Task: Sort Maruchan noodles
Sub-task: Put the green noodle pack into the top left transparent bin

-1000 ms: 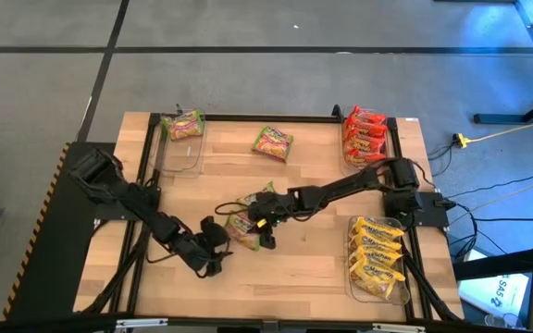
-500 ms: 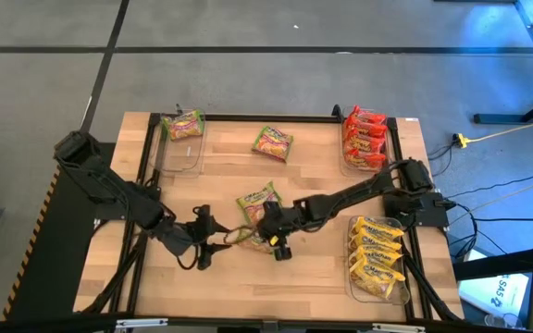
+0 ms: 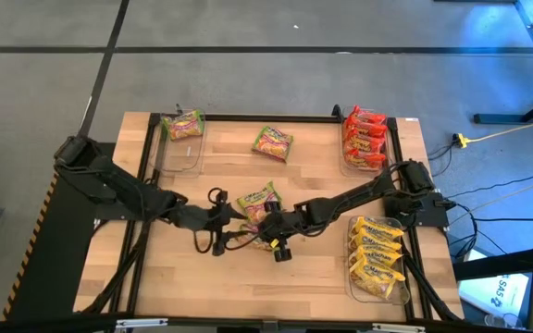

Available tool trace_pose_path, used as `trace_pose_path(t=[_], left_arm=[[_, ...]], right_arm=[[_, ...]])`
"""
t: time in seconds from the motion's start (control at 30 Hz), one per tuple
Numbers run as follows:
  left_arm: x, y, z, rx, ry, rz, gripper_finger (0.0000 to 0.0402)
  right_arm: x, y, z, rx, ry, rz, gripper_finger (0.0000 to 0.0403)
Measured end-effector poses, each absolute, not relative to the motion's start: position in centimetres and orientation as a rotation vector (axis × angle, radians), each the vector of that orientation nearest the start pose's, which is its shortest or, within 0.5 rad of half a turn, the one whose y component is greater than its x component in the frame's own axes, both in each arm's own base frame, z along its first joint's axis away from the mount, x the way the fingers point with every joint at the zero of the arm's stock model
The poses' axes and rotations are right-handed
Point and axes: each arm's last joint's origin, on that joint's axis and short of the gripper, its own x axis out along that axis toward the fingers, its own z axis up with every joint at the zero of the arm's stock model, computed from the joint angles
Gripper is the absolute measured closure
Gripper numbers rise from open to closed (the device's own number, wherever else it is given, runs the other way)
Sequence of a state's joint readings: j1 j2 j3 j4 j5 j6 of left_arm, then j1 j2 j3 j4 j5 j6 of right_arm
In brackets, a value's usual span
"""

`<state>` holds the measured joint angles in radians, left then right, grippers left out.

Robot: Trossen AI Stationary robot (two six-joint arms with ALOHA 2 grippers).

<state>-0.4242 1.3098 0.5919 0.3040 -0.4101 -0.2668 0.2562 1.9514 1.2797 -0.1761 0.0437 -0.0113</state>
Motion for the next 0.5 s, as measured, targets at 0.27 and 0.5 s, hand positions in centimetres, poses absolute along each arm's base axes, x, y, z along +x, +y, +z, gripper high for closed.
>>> trace_pose_path(t=[0.27, 0.5], left_arm=[[29.2, -8.5, 20.5, -0.025, 0.576, 0.025, 0.0188], [32.8, -8.5, 20.0, -0.042, 0.810, -0.006, 0.0188]], right_arm=[[39.8, 10.3, 17.1, -0.135, 0.838, 0.204, 0.0293], [39.8, 10.3, 17.0, -0.136, 0.839, 0.204, 0.0292]])
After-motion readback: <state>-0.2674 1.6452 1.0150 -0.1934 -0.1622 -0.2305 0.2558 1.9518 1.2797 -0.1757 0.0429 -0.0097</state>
